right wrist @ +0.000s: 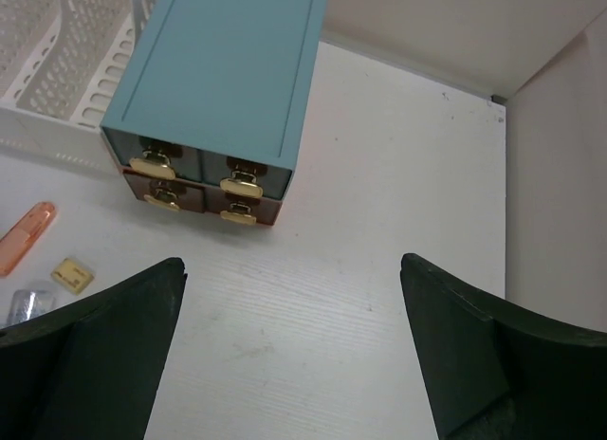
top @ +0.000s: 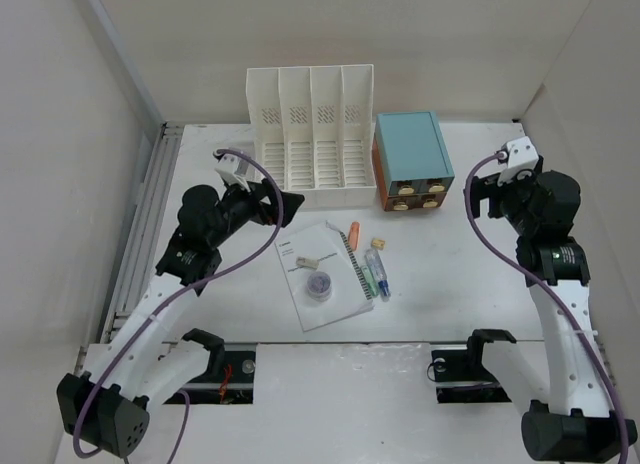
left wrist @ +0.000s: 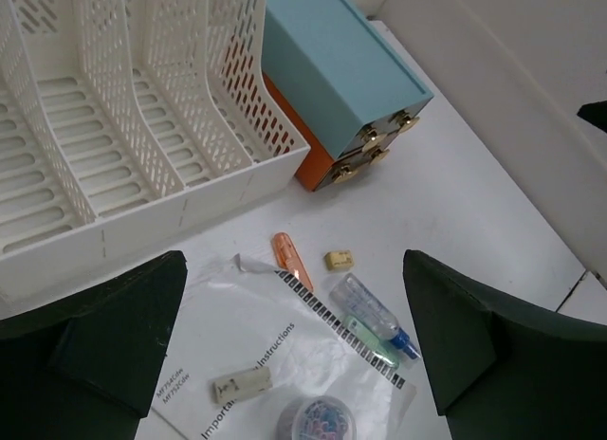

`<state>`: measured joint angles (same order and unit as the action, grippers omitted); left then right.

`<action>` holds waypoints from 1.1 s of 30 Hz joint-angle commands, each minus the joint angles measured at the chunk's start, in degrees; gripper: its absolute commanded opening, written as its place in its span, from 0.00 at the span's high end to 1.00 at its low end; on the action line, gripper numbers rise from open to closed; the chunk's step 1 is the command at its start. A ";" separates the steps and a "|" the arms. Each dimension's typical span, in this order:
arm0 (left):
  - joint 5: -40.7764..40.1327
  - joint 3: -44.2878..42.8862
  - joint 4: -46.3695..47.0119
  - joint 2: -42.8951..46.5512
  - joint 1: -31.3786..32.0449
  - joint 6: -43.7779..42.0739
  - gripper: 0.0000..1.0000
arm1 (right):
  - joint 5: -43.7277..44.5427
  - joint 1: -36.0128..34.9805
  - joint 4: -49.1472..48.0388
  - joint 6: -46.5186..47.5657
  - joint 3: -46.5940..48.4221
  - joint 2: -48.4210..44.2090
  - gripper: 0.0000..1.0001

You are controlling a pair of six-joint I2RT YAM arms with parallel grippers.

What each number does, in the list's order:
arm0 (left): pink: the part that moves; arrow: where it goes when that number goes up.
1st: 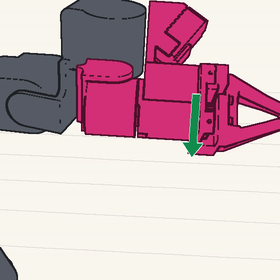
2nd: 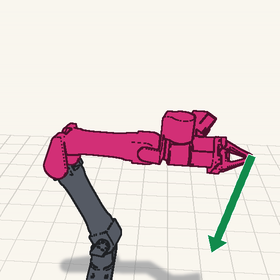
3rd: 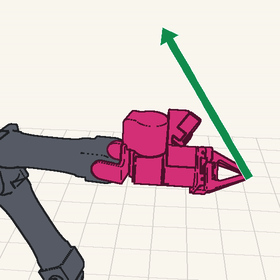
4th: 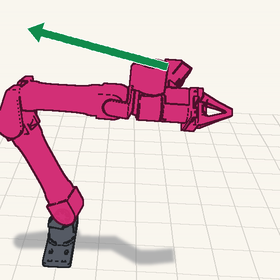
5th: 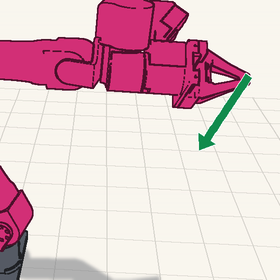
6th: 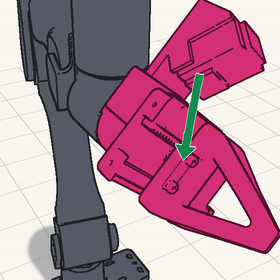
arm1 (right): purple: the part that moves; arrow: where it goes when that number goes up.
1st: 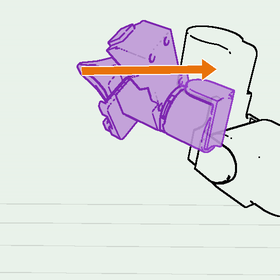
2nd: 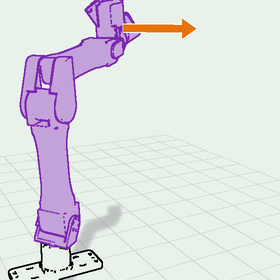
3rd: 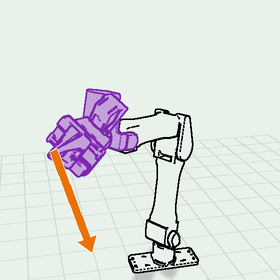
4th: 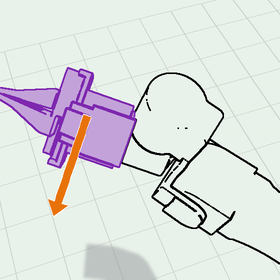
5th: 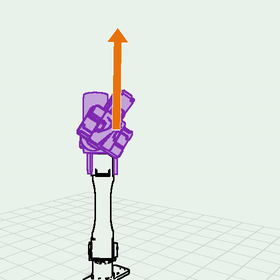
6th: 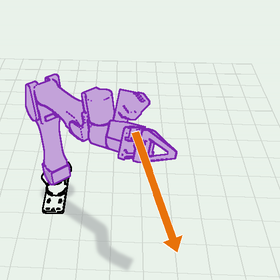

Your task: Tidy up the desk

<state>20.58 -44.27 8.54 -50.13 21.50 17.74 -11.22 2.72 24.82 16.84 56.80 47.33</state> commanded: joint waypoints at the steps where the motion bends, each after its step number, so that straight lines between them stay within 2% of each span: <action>1: -0.63 -1.70 -0.44 -1.89 0.29 2.81 0.04 | -2.83 0.27 -1.53 1.87 -0.18 -2.06 0.00; 6: -0.63 -3.01 -4.32 -3.66 0.30 8.18 0.04 | -5.82 0.27 -0.22 4.16 -0.28 -0.84 0.00; 14: -5.72 1.90 -3.70 3.45 1.36 15.12 0.01 | -5.65 0.27 -0.21 0.47 0.77 -0.31 0.00; 16: -5.72 4.10 -2.83 5.12 2.75 16.72 0.01 | -10.29 0.27 0.41 2.06 0.77 -0.31 0.00; 17: -5.72 5.06 -2.13 5.13 2.76 17.59 0.02 | -11.44 0.27 0.41 2.06 0.77 -0.31 0.07; 18: -5.72 5.86 -2.12 5.82 3.63 18.81 0.06 | -12.67 0.27 0.41 2.75 -0.27 -0.31 0.63; 19: -6.42 7.26 -2.12 5.83 4.16 18.83 0.14 | -15.64 0.27 0.41 3.28 -0.28 1.08 1.00; 20: -6.43 7.97 -1.60 5.83 4.17 19.35 0.28 | -17.67 0.27 2.93 3.29 0.50 1.97 1.00; 21: -6.43 8.49 -1.59 5.83 4.17 19.35 0.66 | -20.48 0.27 3.91 5.37 1.03 2.93 1.00; 22: -6.43 8.50 -2.46 5.05 4.17 19.35 0.84 | -23.55 0.27 4.79 5.40 2.17 5.03 0.81; 23: -6.43 8.50 -2.99 5.04 4.17 19.35 0.90 | -29.32 0.27 5.67 6.18 2.88 6.10 0.40; 24: -6.43 7.72 -3.52 4.08 4.17 19.96 0.92 | -32.69 0.27 8.20 7.75 3.49 7.32 0.01; 25: -6.43 7.19 -4.13 2.68 4.17 20.49 0.90 | -35.16 0.27 9.27 10.29 4.72 8.38 0.01; 26: -5.91 7.18 -3.44 1.71 5.56 20.50 0.79 | -36.40 -0.86 9.98 11.19 4.73 10.48 0.01; 28: -6.94 6.57 -3.44 -0.57 8.28 22.16 0.46 | -38.00 -3.59 11.66 12.95 5.61 12.08 0.01; 30: -9.58 6.57 -3.44 -4.26 14.34 22.17 0.29 | -37.13 -6.66 12.18 13.75 5.61 13.31 0.01; 32: -11.78 6.57 -3.44 -7.24 18.82 22.78 0.26 | -37.12 -7.90 12.18 14.53 5.09 13.31 0.01; 33: -15.27 6.57 -4.13 -8.13 23.72 22.78 0.26 | -37.12 -7.91 12.18 14.54 5.08 12.70 0.01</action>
<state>10.37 -36.16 3.51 -56.58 38.54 39.48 -43.97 -4.05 36.10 28.38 59.33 61.49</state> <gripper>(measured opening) 0.732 0.993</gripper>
